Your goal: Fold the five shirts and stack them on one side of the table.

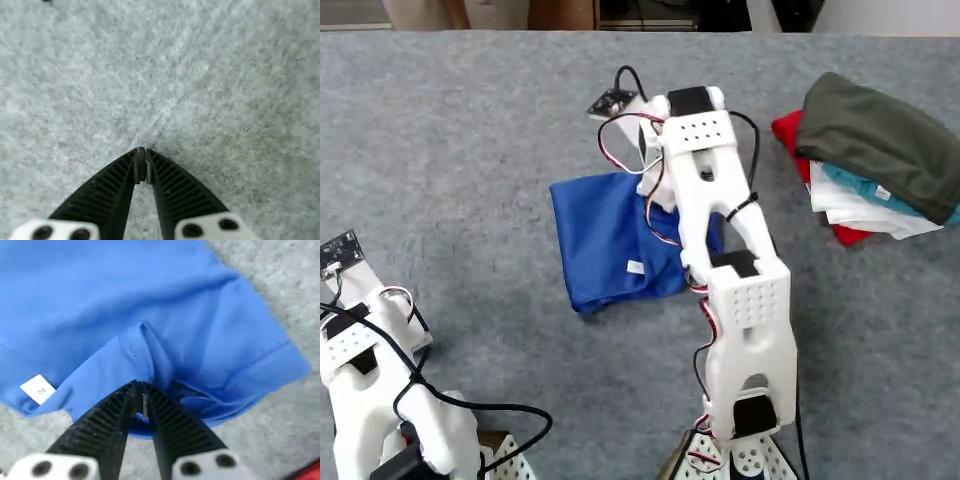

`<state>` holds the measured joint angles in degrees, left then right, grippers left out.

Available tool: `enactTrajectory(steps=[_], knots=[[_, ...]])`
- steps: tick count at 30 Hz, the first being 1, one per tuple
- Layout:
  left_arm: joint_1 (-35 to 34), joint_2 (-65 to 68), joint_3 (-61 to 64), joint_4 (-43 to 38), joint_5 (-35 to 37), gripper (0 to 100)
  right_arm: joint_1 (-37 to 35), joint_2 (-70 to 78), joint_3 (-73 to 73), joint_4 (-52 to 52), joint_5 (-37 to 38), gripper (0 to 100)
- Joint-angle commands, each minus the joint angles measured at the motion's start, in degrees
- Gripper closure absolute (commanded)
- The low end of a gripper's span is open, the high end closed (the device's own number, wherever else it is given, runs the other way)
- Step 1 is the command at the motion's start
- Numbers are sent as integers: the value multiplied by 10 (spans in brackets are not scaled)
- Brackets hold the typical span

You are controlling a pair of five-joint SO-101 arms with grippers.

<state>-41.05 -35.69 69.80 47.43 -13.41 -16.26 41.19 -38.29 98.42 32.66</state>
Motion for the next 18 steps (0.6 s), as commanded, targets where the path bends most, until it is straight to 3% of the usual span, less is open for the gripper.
enactTrajectory(steps=[1, 13, 18], knots=[[-6, -15, 1, -9, -3, 981, 4, 4, -25, 20, 2, 993], [-4, -15, 1, -9, -3, 981, 102, -4, 41, 40, 3, 993], [-4, -15, 1, -9, -3, 981, 139, -95, 136, 38, 20, 993]])
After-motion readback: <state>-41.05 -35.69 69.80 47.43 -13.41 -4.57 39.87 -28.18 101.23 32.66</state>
